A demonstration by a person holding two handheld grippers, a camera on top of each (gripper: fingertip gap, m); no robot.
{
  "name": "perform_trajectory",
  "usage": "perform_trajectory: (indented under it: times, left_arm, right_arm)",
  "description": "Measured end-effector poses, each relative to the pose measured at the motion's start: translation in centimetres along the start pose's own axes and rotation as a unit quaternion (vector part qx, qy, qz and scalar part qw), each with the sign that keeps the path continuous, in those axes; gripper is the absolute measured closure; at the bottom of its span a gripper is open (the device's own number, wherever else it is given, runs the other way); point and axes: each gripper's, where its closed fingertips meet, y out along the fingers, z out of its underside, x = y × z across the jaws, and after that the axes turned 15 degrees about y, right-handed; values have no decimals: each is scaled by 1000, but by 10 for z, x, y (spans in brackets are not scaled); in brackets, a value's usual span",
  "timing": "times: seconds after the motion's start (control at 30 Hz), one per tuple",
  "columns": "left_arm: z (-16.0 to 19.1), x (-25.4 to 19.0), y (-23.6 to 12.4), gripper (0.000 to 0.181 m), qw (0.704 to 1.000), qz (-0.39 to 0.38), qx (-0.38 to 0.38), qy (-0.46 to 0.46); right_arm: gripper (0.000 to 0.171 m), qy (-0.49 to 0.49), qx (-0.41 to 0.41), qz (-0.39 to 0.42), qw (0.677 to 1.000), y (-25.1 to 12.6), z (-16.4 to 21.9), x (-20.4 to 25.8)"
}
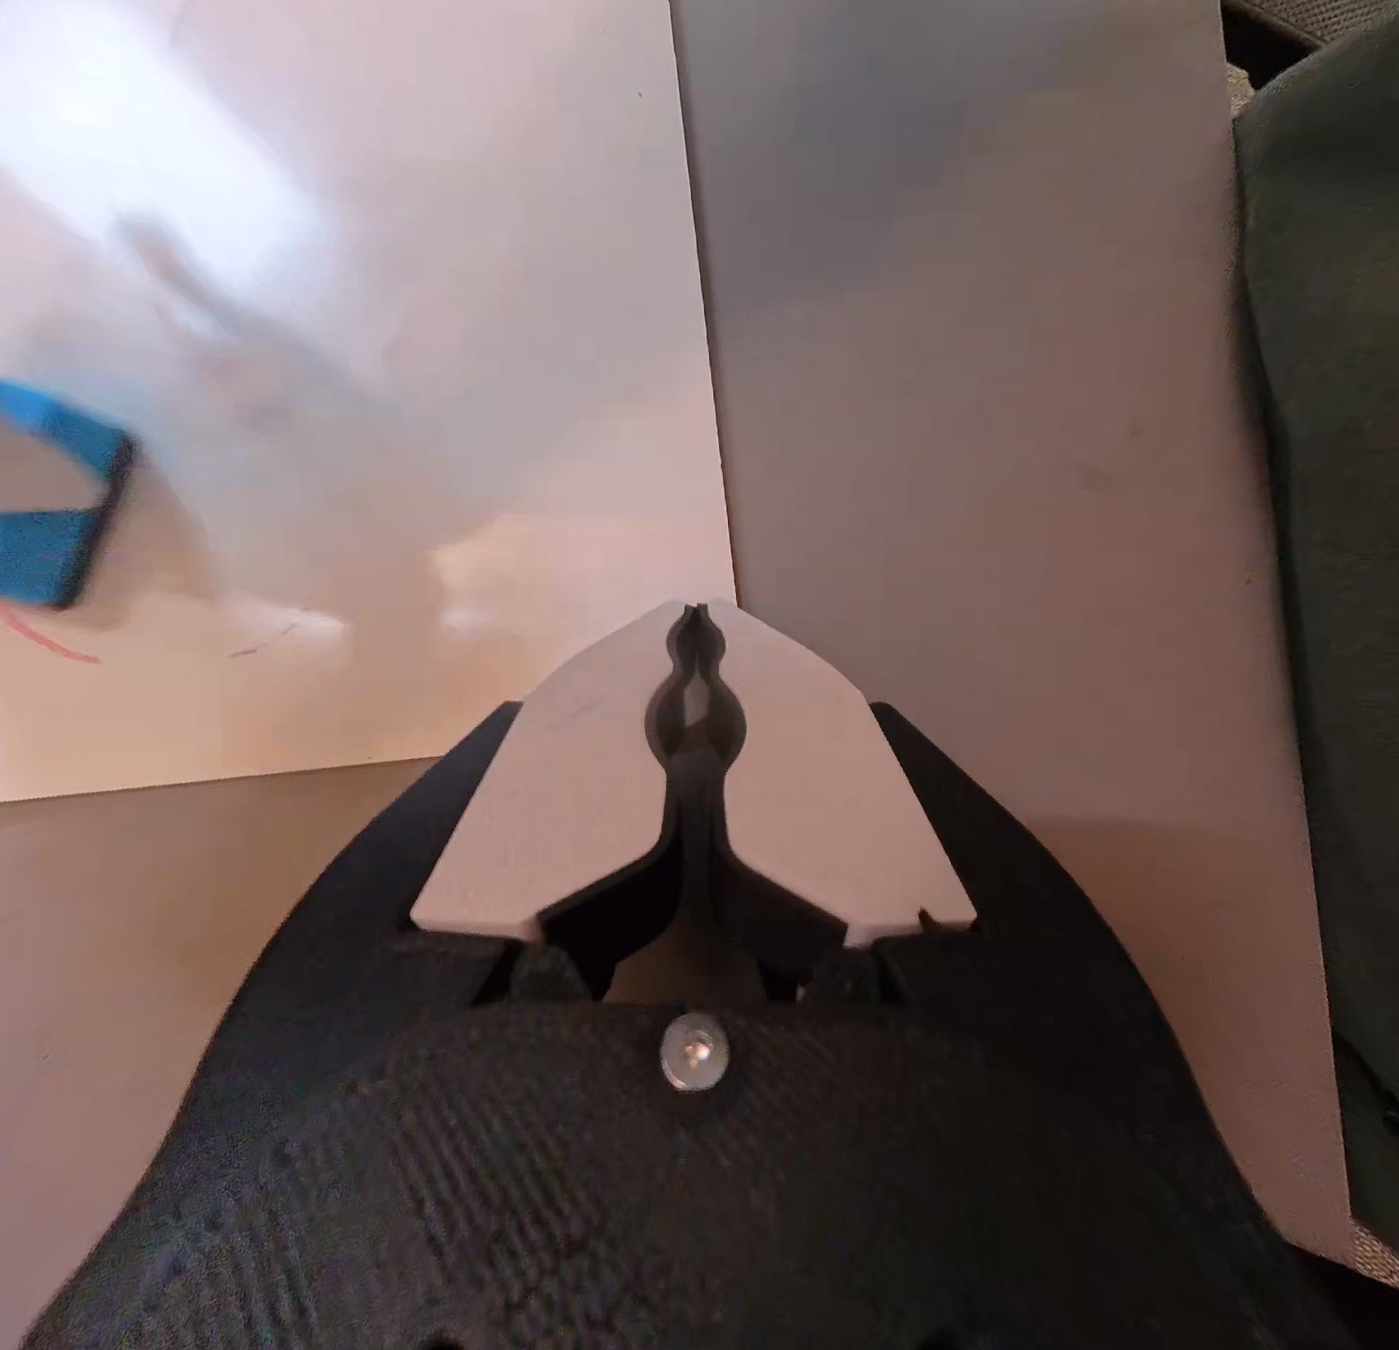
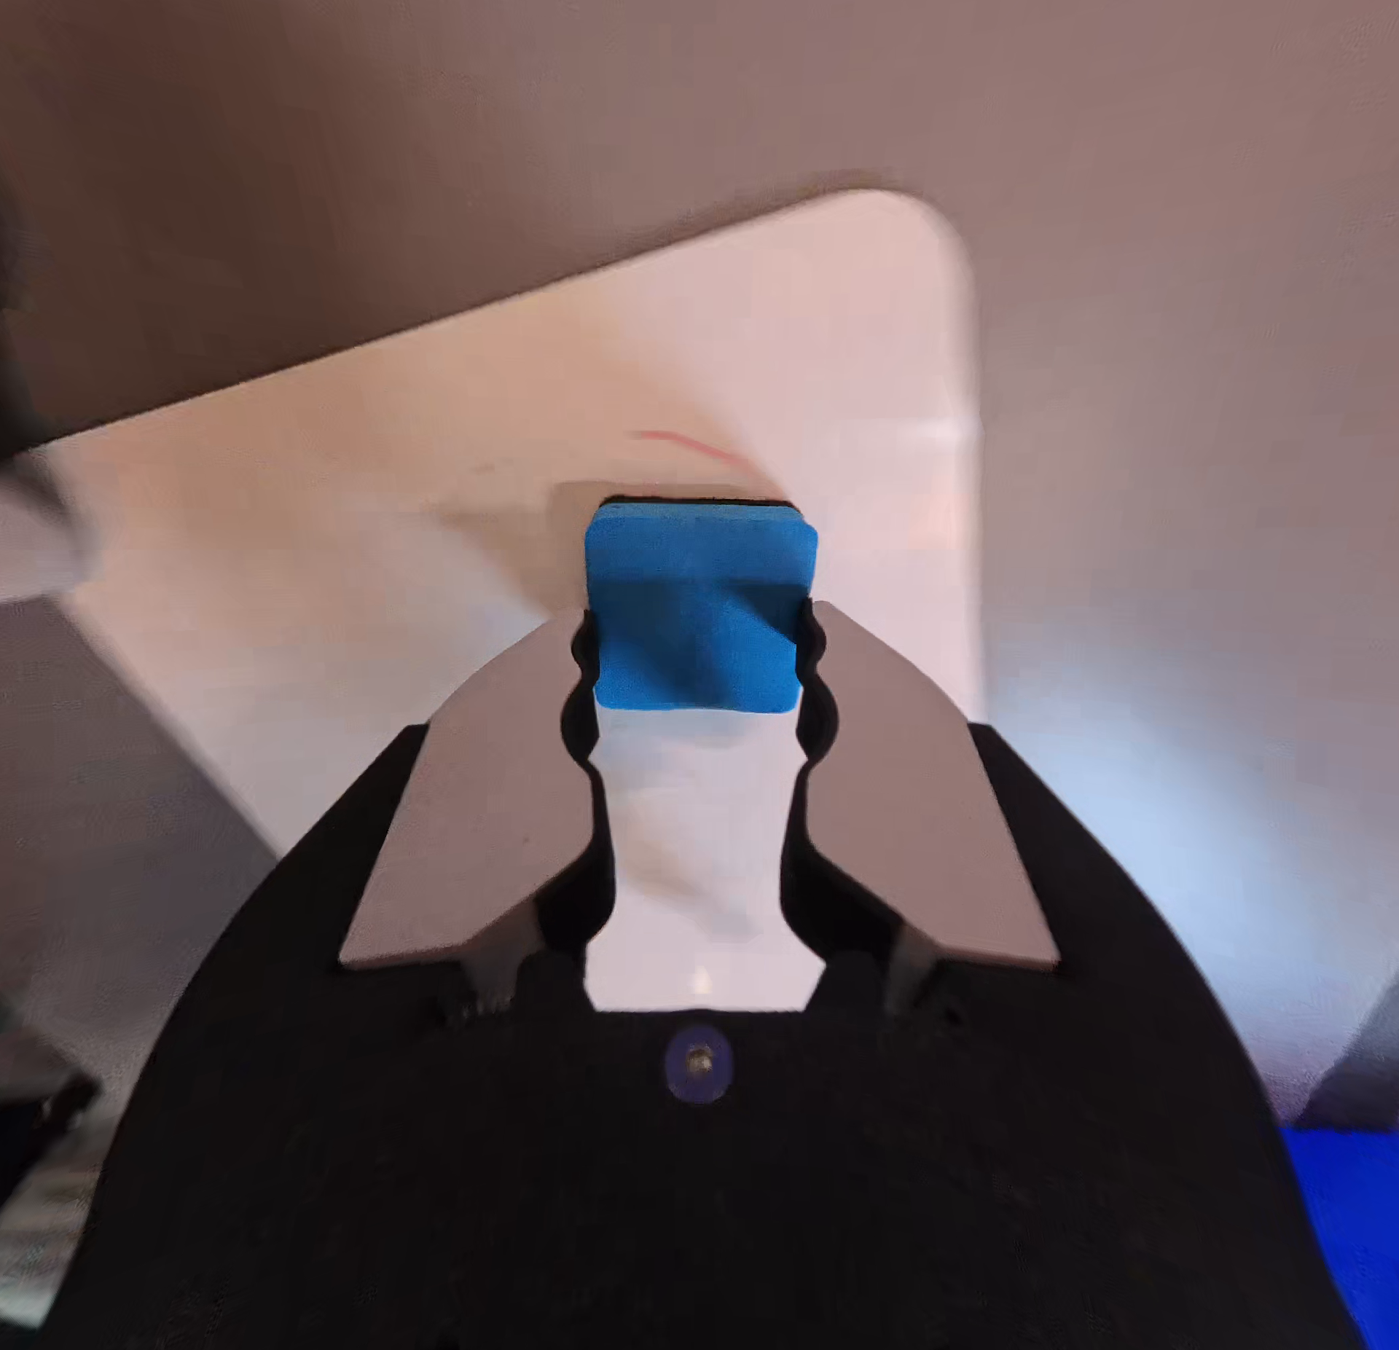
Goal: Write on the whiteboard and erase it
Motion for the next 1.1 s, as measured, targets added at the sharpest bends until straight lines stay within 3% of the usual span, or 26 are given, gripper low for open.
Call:
perform_trajectory:
  times: [0.07,0.13,0.23,0.3,0.4,0.5,0.57,0.63,0.73,0.9,1.0,1.1]
  left_arm:
    - [0,0,0,181,1000,3,-1,-1]
    - [0,0,0,181,1000,5,-1,-3]
    - [0,0,0,181,1000,1,-1,-1]
    - [0,0,0,181,1000,1,-1,-1]
    - [0,0,0,181,1000,2,-2,-1]
    - [0,0,0,181,1000,8,-7,-5]
    - [-1,-1,0,181,1000,7,-6,-2]
    - [-1,-2,0,181,1000,5,-5,0]
    - [-1,-2,0,181,1000,1,-3,2]
    - [-1,-3,0,181,1000,8,-4,1]
    - [-1,-3,0,181,1000,5,-2,3]
    - [-2,-3,0,181,1000,0,0,3]
  right_arm:
    - [120,-60,7,-28,998,0,2,44]
    - [120,-101,-12,-13,995,3,-17,59]
    - [120,-13,-34,2,999,5,-45,11]
    - [120,33,-24,13,999,3,-35,-19]
    - [120,-22,14,-2,1000,1,-4,11]
    - [120,-103,20,-15,994,2,-9,61]
    - [120,-101,-1,-3,995,4,-31,55]
    - [120,-31,-31,6,999,5,-51,20]
    - [120,35,-26,15,999,3,-37,-21]
    - [120,-75,30,1,997,0,10,45]
    - [120,-122,23,7,992,2,-8,66]
    - [120,-40,-29,8,999,5,-44,23]
